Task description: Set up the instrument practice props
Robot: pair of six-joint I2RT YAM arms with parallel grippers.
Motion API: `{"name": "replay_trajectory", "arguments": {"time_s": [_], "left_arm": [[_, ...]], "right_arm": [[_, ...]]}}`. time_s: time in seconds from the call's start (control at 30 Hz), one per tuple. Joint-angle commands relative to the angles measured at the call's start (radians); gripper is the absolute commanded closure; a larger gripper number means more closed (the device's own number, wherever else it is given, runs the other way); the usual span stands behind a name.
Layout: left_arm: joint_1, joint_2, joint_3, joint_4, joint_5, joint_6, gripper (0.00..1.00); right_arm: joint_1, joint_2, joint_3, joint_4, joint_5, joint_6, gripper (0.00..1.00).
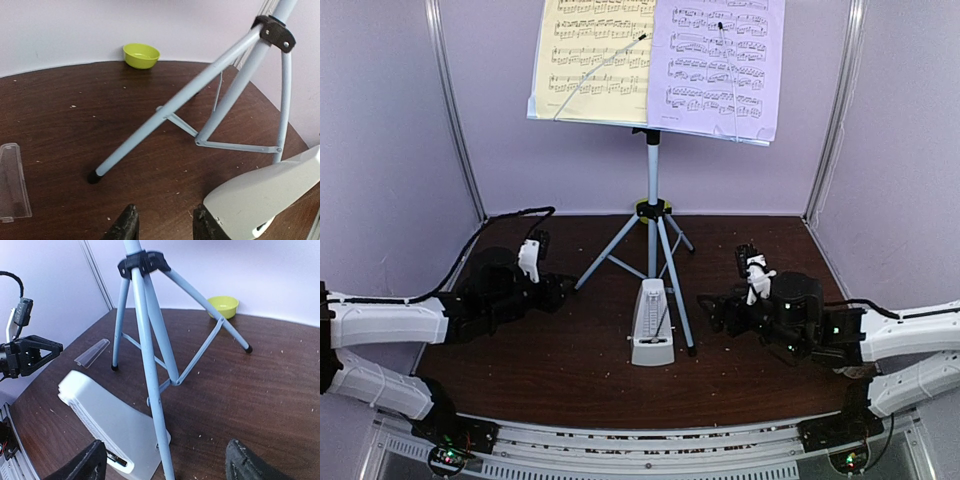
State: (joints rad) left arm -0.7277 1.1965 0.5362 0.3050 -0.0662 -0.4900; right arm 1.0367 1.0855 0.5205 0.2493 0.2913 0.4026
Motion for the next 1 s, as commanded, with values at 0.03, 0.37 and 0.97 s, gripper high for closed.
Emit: {"name": "replay_trajectory", "arguments": {"time_s": [0.03, 0.37, 0.97], "left_arm": [[0.095, -0.123, 0.014, -0.134, 0.016, 0.043, 0.61], [0.262, -0.298, 0.158, -0.377, 0.018, 0.124, 0.58], [0.282, -0.122, 0.38, -0.499, 0.103, 0.23, 0.55]], "right_arm": [[-0.035, -0.089, 0.084, -0.073, -0.027, -0.068, 0.14], [-0.247, -0.212, 0.172, -0.181, -0.147, -0.105, 0.0], [-0.611, -0.214, 0.196, -0.287, -0.451, -0.088, 0.0]]}}
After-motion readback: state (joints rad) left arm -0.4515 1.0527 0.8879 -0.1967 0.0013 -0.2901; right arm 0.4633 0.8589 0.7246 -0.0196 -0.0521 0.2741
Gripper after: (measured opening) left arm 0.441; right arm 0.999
